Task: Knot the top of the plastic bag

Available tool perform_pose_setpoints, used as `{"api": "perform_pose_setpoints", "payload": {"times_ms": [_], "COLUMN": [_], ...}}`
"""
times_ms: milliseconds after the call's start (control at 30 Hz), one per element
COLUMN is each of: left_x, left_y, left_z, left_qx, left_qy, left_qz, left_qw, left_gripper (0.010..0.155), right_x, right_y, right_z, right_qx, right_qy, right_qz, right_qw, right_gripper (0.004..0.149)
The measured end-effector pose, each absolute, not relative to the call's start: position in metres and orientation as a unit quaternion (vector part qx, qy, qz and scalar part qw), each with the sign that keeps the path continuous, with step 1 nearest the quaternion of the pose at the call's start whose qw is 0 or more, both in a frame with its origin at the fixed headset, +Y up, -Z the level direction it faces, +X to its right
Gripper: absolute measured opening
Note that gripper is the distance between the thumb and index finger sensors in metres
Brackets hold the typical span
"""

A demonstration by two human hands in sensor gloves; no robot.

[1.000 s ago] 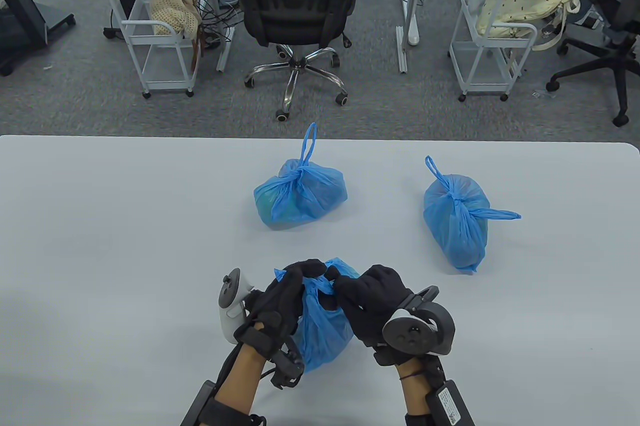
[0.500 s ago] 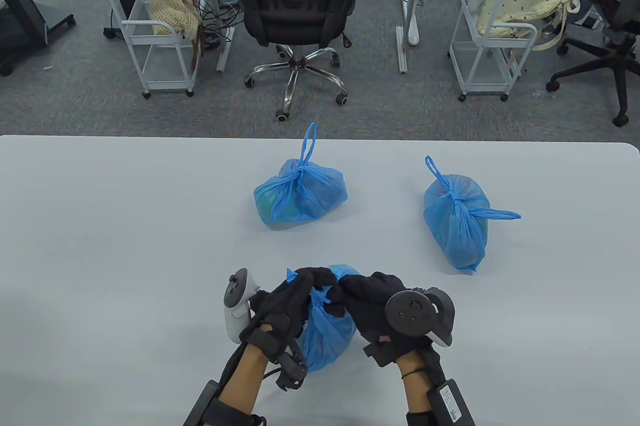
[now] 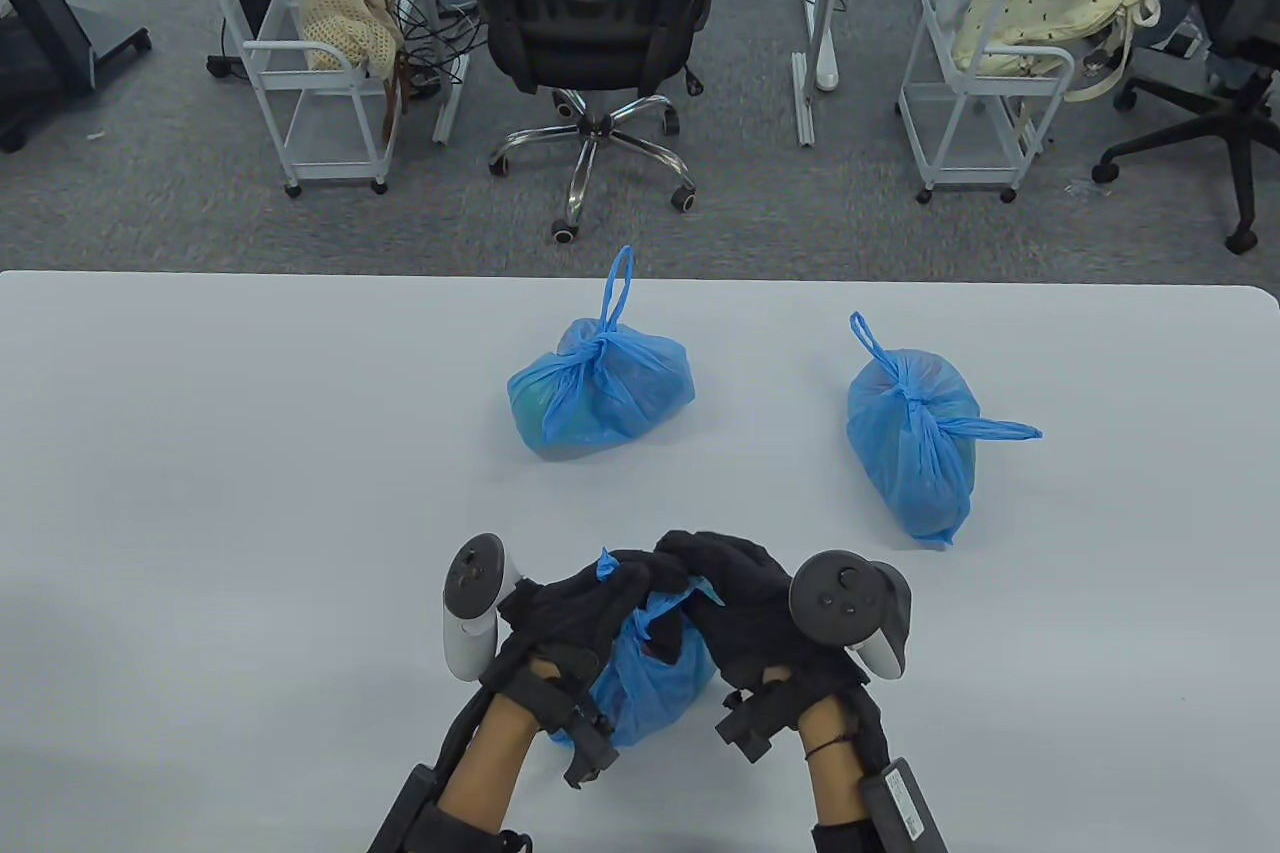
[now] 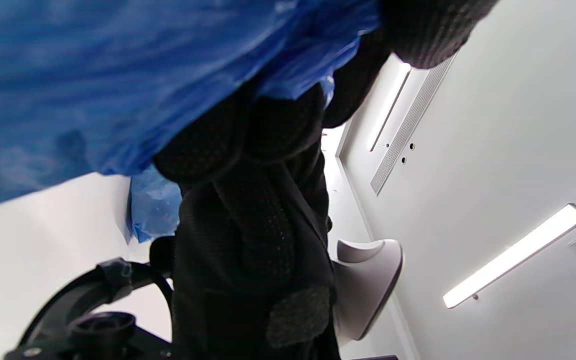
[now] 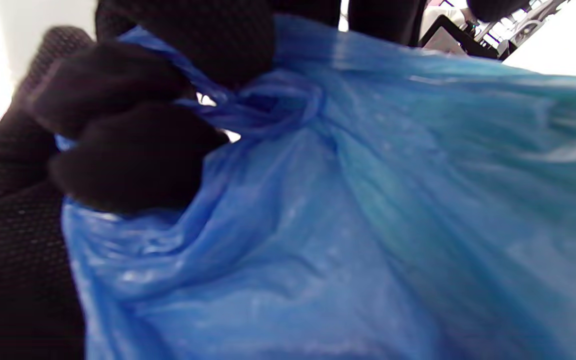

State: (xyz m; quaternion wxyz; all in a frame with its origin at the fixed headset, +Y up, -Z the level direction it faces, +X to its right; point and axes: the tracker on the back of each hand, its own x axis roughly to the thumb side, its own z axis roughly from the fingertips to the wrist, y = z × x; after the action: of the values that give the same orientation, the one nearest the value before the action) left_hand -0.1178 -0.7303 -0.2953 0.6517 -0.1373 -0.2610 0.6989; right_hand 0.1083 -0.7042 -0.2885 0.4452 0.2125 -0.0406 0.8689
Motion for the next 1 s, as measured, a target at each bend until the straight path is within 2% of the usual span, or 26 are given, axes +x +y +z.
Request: {"api": "perform_pose_setpoints", "payload": {"times_ms": [67, 267, 433, 600, 800, 900, 1000], "left_x": [-0.122, -0.139, -0.144, -0.139, -0.126, -0.122, -0.122], "left_y": [-0.726, -0.717, -0.715, -0.714, -0.713, -0.712, -0.712], "left_z": [-0.295, -0.292, -0.288, -0.286, -0.283, -0.282, -0.282], "left_qx": [-0.102, 0.045, 0.119, 0.115, 0.082, 0.078, 0.069], "left_qy": [-0.254, -0.214, -0.197, -0.227, -0.269, -0.280, -0.284], "left_qz": [0.681, 0.594, 0.554, 0.559, 0.574, 0.565, 0.574], "left_qw": [0.679, 0.774, 0.800, 0.789, 0.769, 0.772, 0.765], "left_gripper": [0.049, 0.049, 0.048, 0.047, 0.046, 0.046, 0.045], "right_x": [0.113, 0.115, 0.110, 0.113, 0.109, 0.107, 0.109], "right_y": [-0.703, -0.707, -0.711, -0.715, -0.718, -0.716, -0.715], "right_z": [-0.289, -0.291, -0.292, -0.294, -0.293, -0.292, -0.291], "right_qx": [0.204, 0.201, 0.208, 0.179, 0.176, 0.192, 0.201], "right_qy": [-0.067, -0.051, -0.023, -0.029, -0.034, -0.033, -0.039], "right_qz": [0.876, 0.867, 0.862, 0.852, 0.882, 0.876, 0.856], "right_qw": [0.431, 0.454, 0.462, 0.490, 0.437, 0.441, 0.475], "right_gripper": [0.045, 0.045, 0.046, 0.053, 0.071, 0.068, 0.057]}}
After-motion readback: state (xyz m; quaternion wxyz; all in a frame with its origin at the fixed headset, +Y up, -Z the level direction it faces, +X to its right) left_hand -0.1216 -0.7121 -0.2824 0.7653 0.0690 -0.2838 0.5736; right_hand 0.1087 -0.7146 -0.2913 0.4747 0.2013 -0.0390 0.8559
